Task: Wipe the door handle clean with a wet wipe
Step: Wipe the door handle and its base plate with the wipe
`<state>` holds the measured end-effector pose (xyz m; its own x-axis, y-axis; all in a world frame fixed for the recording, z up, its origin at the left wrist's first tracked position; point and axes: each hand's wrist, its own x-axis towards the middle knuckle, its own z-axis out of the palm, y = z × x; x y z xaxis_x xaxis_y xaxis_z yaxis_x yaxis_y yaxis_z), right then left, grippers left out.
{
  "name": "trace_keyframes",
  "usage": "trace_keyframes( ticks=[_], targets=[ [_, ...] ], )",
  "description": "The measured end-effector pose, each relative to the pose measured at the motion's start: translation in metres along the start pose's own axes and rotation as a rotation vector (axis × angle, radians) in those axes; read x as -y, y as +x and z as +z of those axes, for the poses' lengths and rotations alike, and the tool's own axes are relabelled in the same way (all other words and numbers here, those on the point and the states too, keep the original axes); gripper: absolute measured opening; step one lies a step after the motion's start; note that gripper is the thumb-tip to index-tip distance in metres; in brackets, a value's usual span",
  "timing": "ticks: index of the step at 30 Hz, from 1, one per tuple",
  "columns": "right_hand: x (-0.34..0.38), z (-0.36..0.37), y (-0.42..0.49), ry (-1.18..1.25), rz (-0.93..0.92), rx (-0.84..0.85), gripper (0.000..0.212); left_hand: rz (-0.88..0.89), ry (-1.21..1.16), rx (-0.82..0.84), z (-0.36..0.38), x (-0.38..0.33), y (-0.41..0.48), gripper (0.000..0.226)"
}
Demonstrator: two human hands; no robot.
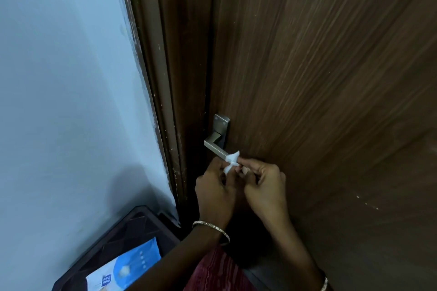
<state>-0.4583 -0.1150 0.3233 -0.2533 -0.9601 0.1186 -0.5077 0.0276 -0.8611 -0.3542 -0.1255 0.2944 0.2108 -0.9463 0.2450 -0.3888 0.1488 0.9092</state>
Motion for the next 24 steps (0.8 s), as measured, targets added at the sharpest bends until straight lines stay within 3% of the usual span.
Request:
trace_keyframes(
  ticks=[3,7,9,14,19,24],
  targets=[
    [-0.005,-0.003,0.002,0.102,0.069,0.06,0.036,0.021,-0.012,0.046,-0.002,0.001,-0.003,0.011],
    [-0.002,-0.01,-0.002,0.546,0.256,0.198,0.034,0.118,0.048,0.088,-0.01,-0.003,-0.006,0.004],
    [0.0,-0.009,-0.008,0.616,0.257,0.231,0.033,0.139,0.079,0.158,-0.014,-0.005,-0.01,0.01],
    [-0.004,-0.001,-0.016,0.402,0.163,0.048,0.031,0.117,-0.016,0.393,-0.035,-0.007,-0.002,0.031],
    [0.008,-0.016,-0.012,0.035,-0.109,-0.198,0.026,0.039,0.055,0.06,-0.054,0.011,0.041,0.028],
    [0.008,-0.009,0.001,-0.239,-0.201,-0.153,0.023,-0.071,0.035,0.182,-0.046,0.02,0.066,0.038]
  ],
)
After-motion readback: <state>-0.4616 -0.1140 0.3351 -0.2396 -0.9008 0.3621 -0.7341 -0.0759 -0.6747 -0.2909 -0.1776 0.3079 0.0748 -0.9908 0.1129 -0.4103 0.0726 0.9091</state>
